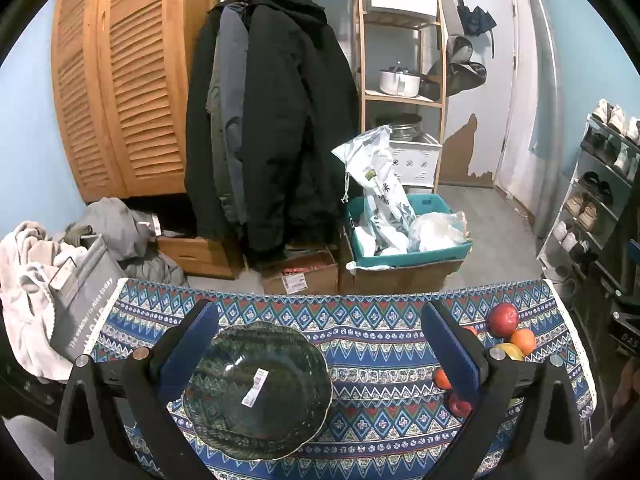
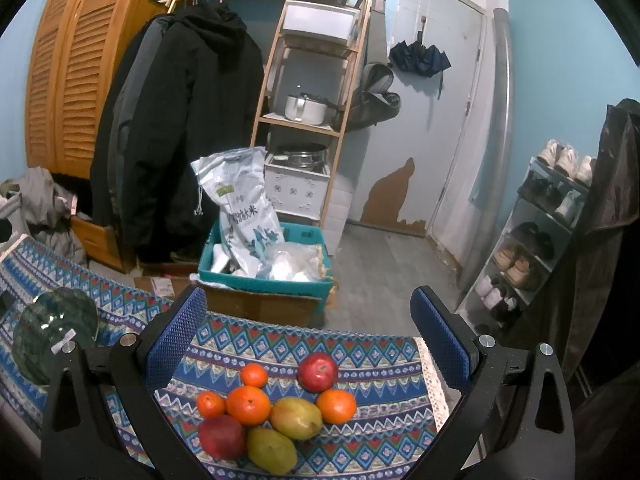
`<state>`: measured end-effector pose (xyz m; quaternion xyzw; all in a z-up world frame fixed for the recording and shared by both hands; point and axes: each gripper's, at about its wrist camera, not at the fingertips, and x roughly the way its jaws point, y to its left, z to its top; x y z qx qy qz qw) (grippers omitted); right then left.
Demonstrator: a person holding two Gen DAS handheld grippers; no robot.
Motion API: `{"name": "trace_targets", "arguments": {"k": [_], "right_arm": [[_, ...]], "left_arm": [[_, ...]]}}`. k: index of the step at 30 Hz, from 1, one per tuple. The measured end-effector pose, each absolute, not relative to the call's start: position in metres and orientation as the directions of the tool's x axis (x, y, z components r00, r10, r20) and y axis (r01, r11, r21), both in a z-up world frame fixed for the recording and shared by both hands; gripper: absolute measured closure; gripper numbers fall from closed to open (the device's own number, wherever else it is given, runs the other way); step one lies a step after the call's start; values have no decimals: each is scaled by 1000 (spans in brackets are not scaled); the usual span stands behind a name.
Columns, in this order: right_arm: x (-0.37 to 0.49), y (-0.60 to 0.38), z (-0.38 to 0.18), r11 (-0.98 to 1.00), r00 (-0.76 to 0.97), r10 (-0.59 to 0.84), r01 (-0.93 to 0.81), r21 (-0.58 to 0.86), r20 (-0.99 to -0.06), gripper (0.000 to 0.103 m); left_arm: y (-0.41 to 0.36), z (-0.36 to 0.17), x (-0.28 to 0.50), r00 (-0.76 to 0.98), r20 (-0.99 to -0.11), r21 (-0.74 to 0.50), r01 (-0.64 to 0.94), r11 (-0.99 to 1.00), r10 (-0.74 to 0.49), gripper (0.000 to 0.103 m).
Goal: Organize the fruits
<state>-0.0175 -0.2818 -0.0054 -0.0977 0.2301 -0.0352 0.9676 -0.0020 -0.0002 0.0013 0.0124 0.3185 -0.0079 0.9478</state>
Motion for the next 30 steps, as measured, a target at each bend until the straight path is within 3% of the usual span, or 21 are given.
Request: {"name": "trace_targets", "arguments": {"k": [30], "right_arm": [[-18, -283, -4, 976, 891, -119, 24, -218, -438, 3]], "left_arm": [[0, -2, -2, 794, -608, 12, 26, 1000, -13, 1]]}}
